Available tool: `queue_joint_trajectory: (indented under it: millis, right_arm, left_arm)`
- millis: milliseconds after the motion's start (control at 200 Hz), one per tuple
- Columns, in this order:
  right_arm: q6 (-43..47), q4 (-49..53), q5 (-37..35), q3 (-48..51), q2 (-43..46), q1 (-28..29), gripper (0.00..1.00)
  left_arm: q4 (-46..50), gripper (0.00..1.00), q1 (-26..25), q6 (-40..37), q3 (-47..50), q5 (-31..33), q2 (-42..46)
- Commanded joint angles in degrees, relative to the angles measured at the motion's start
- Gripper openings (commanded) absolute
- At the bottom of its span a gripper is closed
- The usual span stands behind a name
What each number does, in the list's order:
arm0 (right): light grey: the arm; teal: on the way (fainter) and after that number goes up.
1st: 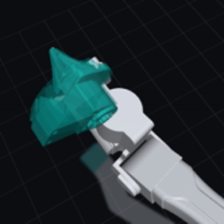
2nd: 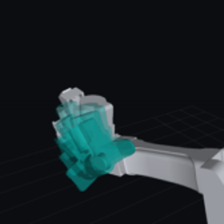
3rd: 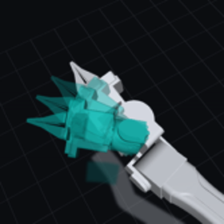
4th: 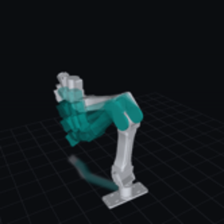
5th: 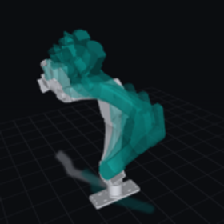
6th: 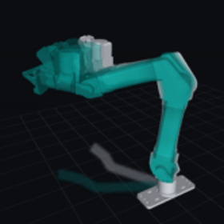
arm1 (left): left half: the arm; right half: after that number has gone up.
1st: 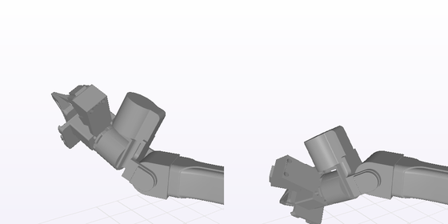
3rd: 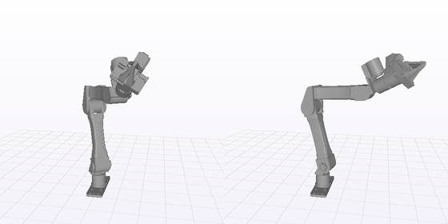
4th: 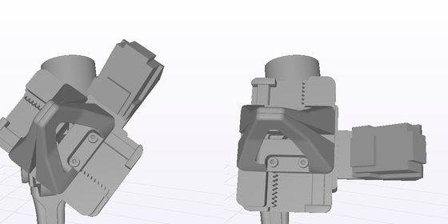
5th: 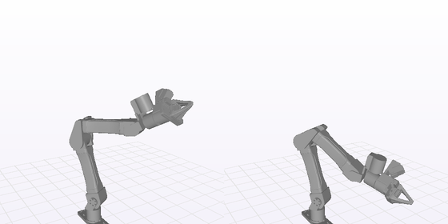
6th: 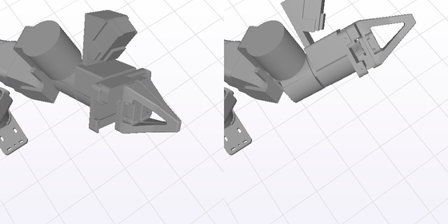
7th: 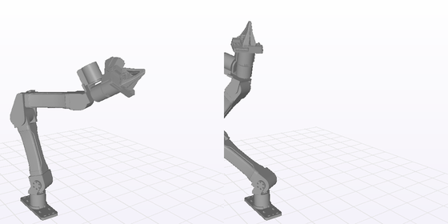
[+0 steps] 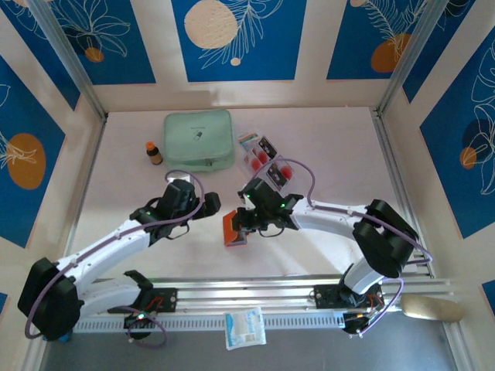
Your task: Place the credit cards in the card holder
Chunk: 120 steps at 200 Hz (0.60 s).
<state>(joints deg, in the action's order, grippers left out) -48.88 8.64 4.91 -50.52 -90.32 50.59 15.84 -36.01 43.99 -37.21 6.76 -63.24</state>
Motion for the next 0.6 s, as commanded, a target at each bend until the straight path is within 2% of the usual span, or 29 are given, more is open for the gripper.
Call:
queue_joint_trajectory:
  millis: [0,320,595]
  right_arm:
    - [0.6,0.4,-1.2,1.5,-1.4,-0.5,0.03]
    - [-0.7,-2.7,-0.7,4.5,-4.5,-1.1,0.02]
    - [-1.2,-3.9,0.0,5.2,-4.8,-1.1,0.01]
  left_arm:
    - [2.7,1.00,0.4,-4.2,-0.6,-2.6,-2.1]
    - [1.9,1.00,-1.6,-7.2,-2.2,-4.6,-7.9]
    - [-1.4,1.00,-6.2,-6.2,-1.8,-3.9,-12.0]
